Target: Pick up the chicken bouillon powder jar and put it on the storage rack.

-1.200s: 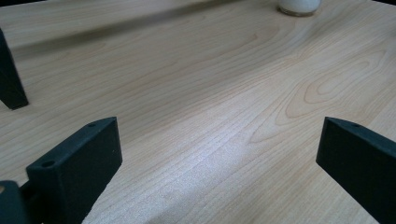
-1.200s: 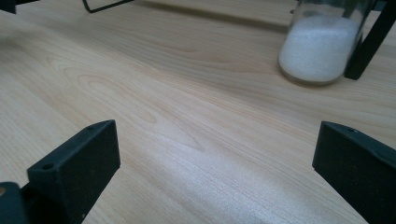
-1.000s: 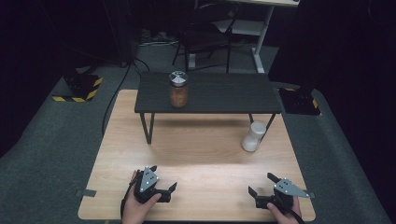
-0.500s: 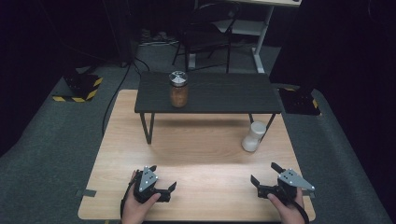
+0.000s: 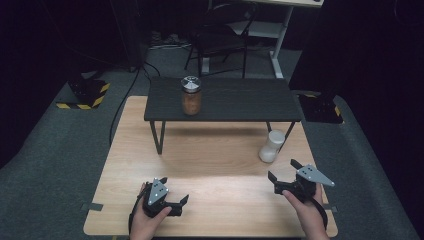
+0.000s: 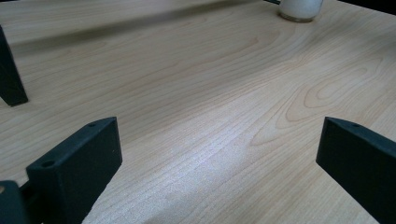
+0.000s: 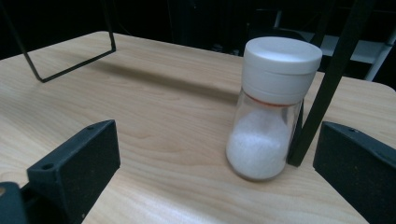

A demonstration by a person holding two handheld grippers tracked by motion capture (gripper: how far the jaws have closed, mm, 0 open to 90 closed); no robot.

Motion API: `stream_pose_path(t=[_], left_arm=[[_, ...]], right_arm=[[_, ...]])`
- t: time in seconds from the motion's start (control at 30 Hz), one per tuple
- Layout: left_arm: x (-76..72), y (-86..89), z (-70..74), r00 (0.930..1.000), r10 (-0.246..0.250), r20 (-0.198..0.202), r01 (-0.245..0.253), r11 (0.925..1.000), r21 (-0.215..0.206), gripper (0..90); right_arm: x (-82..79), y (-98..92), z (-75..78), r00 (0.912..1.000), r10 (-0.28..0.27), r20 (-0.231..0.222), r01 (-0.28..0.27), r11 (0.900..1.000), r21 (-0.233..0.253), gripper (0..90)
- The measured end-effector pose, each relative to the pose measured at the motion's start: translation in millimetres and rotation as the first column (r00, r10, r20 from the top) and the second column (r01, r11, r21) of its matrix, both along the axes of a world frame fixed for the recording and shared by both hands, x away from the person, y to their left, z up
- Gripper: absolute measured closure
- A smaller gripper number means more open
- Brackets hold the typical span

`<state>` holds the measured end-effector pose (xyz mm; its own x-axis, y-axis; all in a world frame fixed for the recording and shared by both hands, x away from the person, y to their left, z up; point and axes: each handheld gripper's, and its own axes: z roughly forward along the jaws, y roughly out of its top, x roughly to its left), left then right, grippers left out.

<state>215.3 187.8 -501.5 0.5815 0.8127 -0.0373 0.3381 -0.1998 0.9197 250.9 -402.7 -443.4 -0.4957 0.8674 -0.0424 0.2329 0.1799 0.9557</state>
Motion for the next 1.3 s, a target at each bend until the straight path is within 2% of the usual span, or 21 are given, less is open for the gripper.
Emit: stream_pose_path(t=[0.37,0.7,0.97,1.3], left_arm=[[0.0,0.7,0.3,1.0,-0.001,-0.002,0.001,1.0,0.0,0.4],[0.8,1.8,0.1,0.9999,0.008,-0.011,-0.008,0.9999,-0.013,0.4],[0.8,3.2,-0.5,0.9999,0.007,-0.01,-0.007,0.9998,-0.019,0.4],[-0.4,4.5,-1.8,0.9999,0.01,-0.009,-0.011,0.9994,-0.032,0.4]], right_arm=[[24.0,7.3,1.1,0.9993,-0.036,-0.005,0.036,0.999,-0.006,0.0],[46.3,11.8,-4.6,0.9968,-0.08,-0.007,0.08,0.997,-0.006,0.6],[61.2,20.7,-4.0,0.994,-0.108,0.012,0.109,0.994,-0.014,5.7],[74.3,31.4,-9.9,0.9913,-0.132,0.007,0.132,0.991,-0.003,13.3]])
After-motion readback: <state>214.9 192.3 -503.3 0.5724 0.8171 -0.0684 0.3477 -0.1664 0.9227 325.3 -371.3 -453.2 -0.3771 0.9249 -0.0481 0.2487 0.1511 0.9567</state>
